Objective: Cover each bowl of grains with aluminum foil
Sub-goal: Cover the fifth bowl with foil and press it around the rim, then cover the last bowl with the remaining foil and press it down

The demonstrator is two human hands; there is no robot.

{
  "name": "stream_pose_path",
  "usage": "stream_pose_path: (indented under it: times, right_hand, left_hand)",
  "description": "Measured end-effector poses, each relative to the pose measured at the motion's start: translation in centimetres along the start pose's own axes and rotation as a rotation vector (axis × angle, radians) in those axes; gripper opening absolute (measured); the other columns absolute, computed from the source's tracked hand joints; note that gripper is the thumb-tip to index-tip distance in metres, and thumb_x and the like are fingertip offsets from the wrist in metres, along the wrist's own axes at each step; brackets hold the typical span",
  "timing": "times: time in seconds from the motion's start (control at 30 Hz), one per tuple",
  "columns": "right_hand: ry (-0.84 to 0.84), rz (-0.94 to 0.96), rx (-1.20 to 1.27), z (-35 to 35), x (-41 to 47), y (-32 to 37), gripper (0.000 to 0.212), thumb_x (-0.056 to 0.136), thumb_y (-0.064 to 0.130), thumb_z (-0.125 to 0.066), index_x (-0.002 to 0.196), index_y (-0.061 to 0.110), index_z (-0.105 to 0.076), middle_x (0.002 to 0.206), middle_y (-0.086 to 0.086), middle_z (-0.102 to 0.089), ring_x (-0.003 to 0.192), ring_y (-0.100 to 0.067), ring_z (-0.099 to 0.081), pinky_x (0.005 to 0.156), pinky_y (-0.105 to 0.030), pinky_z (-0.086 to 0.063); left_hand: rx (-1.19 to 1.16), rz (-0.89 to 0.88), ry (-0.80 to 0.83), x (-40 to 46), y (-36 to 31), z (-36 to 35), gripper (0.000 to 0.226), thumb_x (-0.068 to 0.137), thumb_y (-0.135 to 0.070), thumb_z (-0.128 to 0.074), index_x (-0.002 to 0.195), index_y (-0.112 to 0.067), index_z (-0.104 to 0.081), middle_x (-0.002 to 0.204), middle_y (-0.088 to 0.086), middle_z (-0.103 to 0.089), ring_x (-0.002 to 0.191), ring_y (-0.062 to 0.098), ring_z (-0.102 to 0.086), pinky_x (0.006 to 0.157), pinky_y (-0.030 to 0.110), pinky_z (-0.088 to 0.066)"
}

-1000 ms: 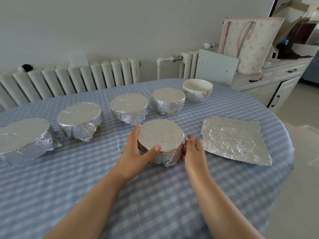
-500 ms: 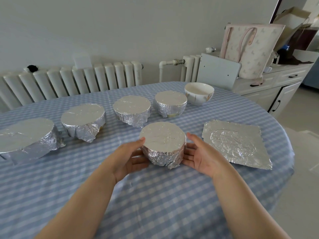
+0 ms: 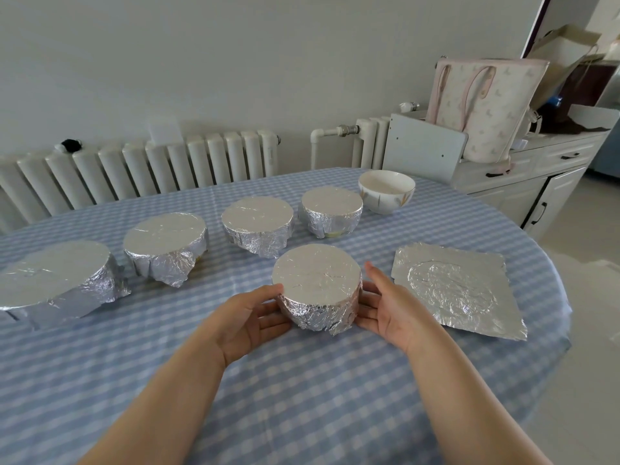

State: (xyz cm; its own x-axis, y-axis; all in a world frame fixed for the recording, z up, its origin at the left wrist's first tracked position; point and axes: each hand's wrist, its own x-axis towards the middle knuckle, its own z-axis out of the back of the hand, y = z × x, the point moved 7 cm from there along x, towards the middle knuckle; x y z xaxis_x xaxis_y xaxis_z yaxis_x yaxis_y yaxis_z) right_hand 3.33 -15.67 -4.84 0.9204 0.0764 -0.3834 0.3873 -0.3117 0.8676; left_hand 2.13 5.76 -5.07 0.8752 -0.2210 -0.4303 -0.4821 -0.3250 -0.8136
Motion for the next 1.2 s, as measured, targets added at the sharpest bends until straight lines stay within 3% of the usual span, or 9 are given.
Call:
stream_pose_path:
  times: [0.13,0.27,0.4,0.5,0.63,0.8,0.93,1.2]
  right_hand:
    - [-0.009,0.020,0.028,0.6,0.4,0.8,0.044,0.093,0.050,-0.051,0.086,0.008,-0.061,0.067,-0.007,-0.069,0.060,-0.022,-0.065,0.064,-0.037,-0.058]
    - [0.004,0.002,0.013,1.0,1.3,1.8,0.050,0.094,0.054,-0.046,0.096,0.006,-0.059,0.070,-0.008,-0.069,0.059,-0.022,-0.066,0.058,-0.035,-0.058]
    - [-0.048,-0.026,-0.205,1.7,3.5,3.6,0.055,0.095,0.057,-0.042,0.108,0.006,-0.056,0.078,-0.009,-0.069,0.060,-0.022,-0.068,0.060,-0.036,-0.055]
    - [-0.133,0.018,-0.286,3.1,5.5,7.1,0.050,0.098,0.048,-0.046,0.112,0.002,-0.054,0.088,-0.012,-0.071,0.065,-0.024,-0.070,0.053,-0.033,-0.055]
    - [-0.180,0.061,-0.106,5.0,8.6,11.4,0.049,0.098,0.036,-0.053,0.130,0.002,-0.041,0.102,-0.020,-0.068,0.068,-0.026,-0.069,0.047,-0.029,-0.057]
    - [-0.263,0.035,0.156,7.6,13.0,12.8,0.068,0.088,0.038,-0.068,0.144,0.021,-0.033,0.126,-0.030,-0.051,0.101,-0.039,-0.064,0.064,-0.039,-0.060]
    - [-0.240,0.007,0.350,7.9,15.7,12.7,0.080,0.083,0.033,-0.074,0.147,0.017,-0.028,0.137,-0.031,-0.044,0.115,-0.041,-0.058,0.088,-0.041,-0.056]
    - [-0.167,0.139,0.347,6.3,19.0,14.4,0.061,0.095,0.022,-0.059,0.146,0.013,-0.027,0.124,-0.022,-0.047,0.121,-0.040,-0.054,0.103,-0.045,-0.045]
  left_hand:
    - [-0.045,-0.022,0.023,0.2,-0.2,-0.8,0.027,0.071,-0.020,-0.068,0.095,-0.007,-0.065,0.087,0.012,-0.065,0.078,0.027,-0.064,0.075,0.036,-0.059]
    - [-0.089,-0.025,0.025,0.7,-0.6,-1.1,0.033,0.072,-0.018,-0.069,0.103,-0.006,-0.062,0.090,0.013,-0.063,0.079,0.029,-0.064,0.074,0.038,-0.061]
    - [-0.061,-0.024,-0.010,1.5,-1.4,-1.6,0.033,0.070,-0.018,-0.069,0.100,-0.006,-0.063,0.084,0.011,-0.065,0.075,0.028,-0.064,0.070,0.037,-0.061]
    - [-0.065,-0.020,-0.037,2.2,-1.8,-2.2,0.034,0.069,-0.018,-0.070,0.099,-0.005,-0.062,0.080,0.011,-0.066,0.074,0.027,-0.064,0.072,0.038,-0.060]
    - [-0.102,-0.009,-0.046,3.5,-1.9,-3.2,0.036,0.068,-0.017,-0.071,0.099,-0.004,-0.062,0.081,0.010,-0.064,0.076,0.027,-0.063,0.073,0.038,-0.061]
    - [-0.128,-0.005,-0.046,4.8,-2.0,-4.6,0.028,0.066,-0.017,-0.071,0.089,-0.003,-0.063,0.077,0.009,-0.064,0.075,0.026,-0.063,0.076,0.039,-0.059]
    - [-0.139,-0.003,-0.039,5.8,-2.2,-5.9,0.028,0.064,-0.017,-0.072,0.086,-0.003,-0.063,0.078,0.010,-0.063,0.073,0.025,-0.063,0.074,0.037,-0.060]
    - [-0.156,-0.018,-0.015,7.2,-2.5,-8.7,0.029,0.063,-0.016,-0.074,0.086,-0.004,-0.061,0.076,0.010,-0.059,0.071,0.025,-0.062,0.079,0.039,-0.058]
